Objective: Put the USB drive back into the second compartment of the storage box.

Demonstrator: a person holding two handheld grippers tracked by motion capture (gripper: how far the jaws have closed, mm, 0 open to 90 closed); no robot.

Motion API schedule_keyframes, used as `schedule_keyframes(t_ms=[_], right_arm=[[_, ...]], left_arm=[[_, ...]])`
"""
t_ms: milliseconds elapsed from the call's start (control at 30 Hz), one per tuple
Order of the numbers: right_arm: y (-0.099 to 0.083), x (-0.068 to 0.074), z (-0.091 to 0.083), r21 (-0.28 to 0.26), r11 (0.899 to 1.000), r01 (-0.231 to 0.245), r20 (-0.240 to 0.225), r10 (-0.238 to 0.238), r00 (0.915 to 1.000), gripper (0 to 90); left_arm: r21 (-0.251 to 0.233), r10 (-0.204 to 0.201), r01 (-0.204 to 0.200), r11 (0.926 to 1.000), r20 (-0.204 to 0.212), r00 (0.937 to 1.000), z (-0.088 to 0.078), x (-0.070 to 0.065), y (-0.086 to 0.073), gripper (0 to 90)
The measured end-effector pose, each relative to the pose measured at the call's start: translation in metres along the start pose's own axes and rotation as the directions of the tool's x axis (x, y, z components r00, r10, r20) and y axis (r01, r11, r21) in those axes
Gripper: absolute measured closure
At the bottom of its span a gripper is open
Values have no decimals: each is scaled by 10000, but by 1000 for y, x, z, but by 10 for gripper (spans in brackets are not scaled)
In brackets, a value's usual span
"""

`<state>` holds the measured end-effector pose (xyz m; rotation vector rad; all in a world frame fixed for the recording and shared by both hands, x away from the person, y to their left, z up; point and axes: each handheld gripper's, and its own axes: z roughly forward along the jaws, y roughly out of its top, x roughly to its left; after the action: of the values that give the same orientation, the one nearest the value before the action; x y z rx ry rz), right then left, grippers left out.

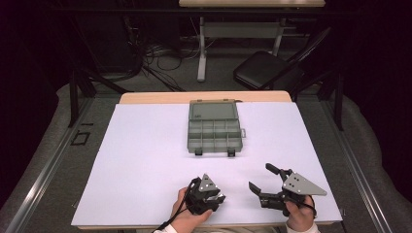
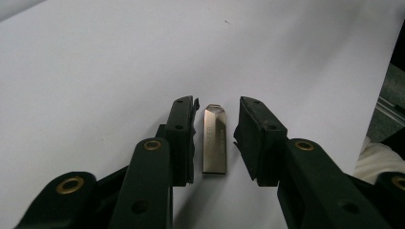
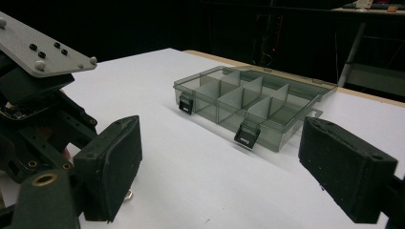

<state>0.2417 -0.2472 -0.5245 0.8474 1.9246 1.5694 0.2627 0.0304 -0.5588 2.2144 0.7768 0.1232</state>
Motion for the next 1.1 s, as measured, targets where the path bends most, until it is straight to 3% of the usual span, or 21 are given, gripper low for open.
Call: schedule_keyframes(t_ms=[400, 533, 1100], right_arm=[[0, 0, 0, 3, 10000, 17, -21, -17, 10000, 144], [0, 0, 0, 30, 10000, 40, -34, -40, 10000, 144], [0, 0, 0, 15, 10000, 69, -38, -69, 10000, 144]], left_arm=[[112, 229, -226, 9997, -225, 9995, 1, -3, -1, 721], [96, 489, -485, 9988, -488, 9976, 2, -6, -1, 732], [37, 625, -624, 9980, -678, 9957, 2, -8, -3, 780]])
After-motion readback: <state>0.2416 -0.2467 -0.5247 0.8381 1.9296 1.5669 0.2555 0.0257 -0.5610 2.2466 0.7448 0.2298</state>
